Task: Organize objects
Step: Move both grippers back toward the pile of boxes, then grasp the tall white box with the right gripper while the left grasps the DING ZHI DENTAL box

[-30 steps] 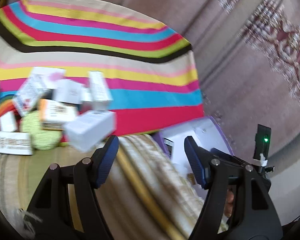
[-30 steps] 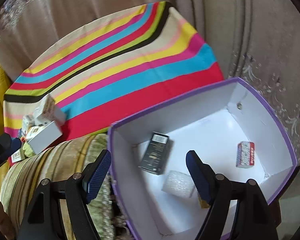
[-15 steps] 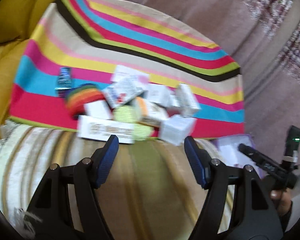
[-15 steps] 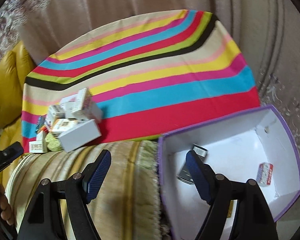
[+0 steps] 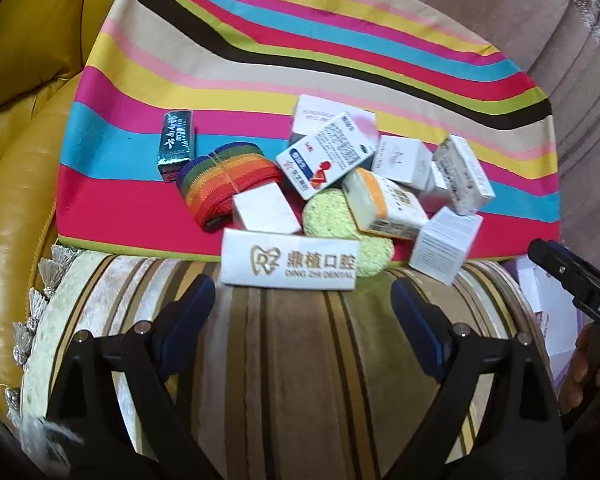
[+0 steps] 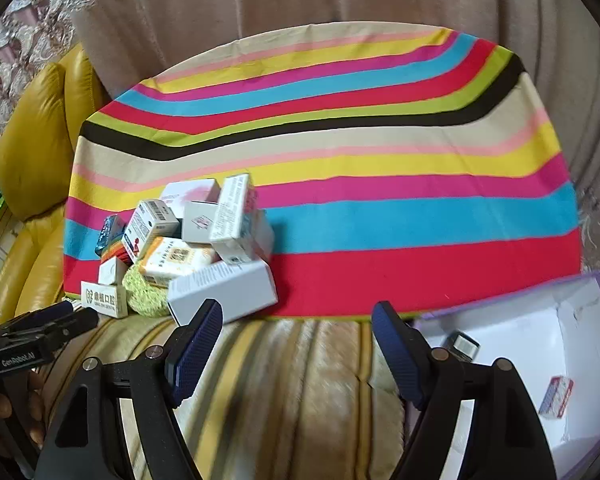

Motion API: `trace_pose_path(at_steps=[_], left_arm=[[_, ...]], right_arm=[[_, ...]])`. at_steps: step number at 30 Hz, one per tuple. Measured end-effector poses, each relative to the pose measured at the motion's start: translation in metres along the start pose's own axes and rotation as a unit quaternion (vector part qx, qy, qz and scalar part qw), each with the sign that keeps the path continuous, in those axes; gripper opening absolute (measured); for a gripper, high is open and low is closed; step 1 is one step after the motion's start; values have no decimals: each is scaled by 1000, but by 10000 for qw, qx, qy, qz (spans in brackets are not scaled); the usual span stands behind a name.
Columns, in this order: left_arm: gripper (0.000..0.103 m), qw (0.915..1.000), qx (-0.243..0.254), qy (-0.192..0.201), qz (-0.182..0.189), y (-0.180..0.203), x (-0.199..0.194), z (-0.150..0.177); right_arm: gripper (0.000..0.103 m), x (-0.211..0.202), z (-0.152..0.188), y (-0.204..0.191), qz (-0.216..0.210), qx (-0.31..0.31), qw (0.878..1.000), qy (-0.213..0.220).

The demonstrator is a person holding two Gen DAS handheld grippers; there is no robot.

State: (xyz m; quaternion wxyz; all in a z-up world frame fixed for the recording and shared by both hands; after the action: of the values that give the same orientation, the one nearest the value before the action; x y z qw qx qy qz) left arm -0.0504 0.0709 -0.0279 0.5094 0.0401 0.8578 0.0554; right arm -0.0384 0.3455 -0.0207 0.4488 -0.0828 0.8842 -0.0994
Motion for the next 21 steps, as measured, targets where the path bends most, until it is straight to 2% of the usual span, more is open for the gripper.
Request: trace_pose_path(at_steps=[7, 17, 21], left_arm=[[92, 9996, -13, -201, -206, -4, 15, -6], [92, 9990, -5, -370, -236, -4, 27, -4], [92, 9989, 38, -347, -318, -4, 27, -4]], right_arm=[[78, 18, -20, -19, -111, -258, 9996, -43], [78, 48, -41, -37, -24, -579, 9983, -81], [71, 61, -45, -39, 47, -630, 9979, -145]])
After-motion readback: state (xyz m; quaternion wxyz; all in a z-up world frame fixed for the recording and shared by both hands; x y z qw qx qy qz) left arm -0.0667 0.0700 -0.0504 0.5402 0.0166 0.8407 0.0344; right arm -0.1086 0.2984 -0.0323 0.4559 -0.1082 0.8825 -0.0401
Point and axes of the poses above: each gripper's, at about its wrist camera, not at the fingertips, and x roughly the way its jaws point, y to its right, z to its underside, the point moved 6 cm from there along x, roughly the way its jaws point, and after that the axes turned 4 degrees about -z, right-handed, at the moved point
